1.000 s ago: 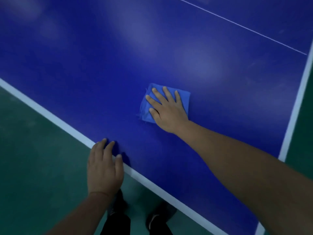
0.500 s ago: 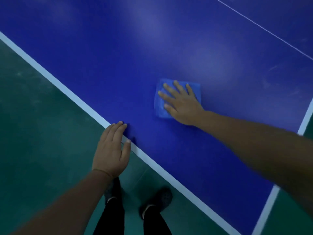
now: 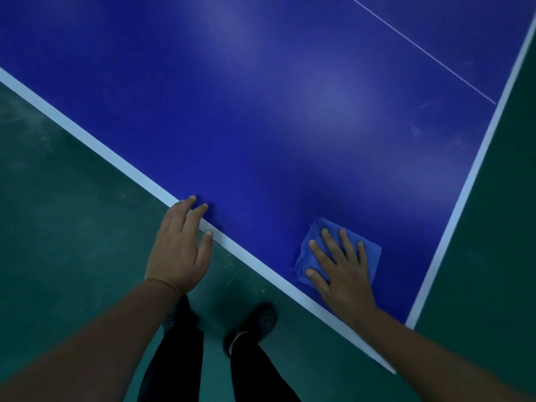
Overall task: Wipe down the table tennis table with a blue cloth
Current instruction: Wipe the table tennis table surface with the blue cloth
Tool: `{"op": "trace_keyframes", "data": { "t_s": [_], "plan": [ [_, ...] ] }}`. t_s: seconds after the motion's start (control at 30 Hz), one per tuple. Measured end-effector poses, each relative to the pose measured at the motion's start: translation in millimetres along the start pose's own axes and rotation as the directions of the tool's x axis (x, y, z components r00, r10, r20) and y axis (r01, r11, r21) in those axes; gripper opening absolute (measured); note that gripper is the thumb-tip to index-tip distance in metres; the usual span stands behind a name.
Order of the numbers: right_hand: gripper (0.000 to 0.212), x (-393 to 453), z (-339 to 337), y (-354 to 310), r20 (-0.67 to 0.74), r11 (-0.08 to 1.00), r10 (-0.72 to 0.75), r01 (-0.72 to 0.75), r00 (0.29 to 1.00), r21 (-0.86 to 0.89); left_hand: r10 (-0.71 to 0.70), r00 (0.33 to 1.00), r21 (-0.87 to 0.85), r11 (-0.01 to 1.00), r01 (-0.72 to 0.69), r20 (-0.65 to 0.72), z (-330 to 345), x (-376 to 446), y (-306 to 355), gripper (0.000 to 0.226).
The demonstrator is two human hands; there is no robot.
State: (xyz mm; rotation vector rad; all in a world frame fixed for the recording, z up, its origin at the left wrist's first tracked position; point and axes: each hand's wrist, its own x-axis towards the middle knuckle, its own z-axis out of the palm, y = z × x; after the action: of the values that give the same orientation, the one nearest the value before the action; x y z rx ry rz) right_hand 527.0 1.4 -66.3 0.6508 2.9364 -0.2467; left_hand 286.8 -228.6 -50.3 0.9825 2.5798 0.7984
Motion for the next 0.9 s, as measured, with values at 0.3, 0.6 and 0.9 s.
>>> {"op": "trace_keyframes", "data": {
  "t_s": [0.3,0.6,0.9],
  "plan": [
    [0.024,32.5,-66.6,-46.1,0.435,0.451,0.225,-0.489,0.872,0.747,0.035,0.999,-0.040,0.999,-0.034,0.019,9.7,-7.6,19.3,0.051],
    [0.048,75.5,-76.7,39.4,-0.056,0.743,0.552,-0.461,0.832,0.484,0.034,0.999,-0.040,0.999,-0.034,0.003,10.3,-5.0,24.8,0.050],
    [0.061,121.3,-6.8,-21.3,0.022,0.980,0.191,-0.189,0.981,-0.066,0.077,0.996,0.058,0.995,-0.079,0.040,3.0,-6.1,1.2,0.045]
  ]
}}
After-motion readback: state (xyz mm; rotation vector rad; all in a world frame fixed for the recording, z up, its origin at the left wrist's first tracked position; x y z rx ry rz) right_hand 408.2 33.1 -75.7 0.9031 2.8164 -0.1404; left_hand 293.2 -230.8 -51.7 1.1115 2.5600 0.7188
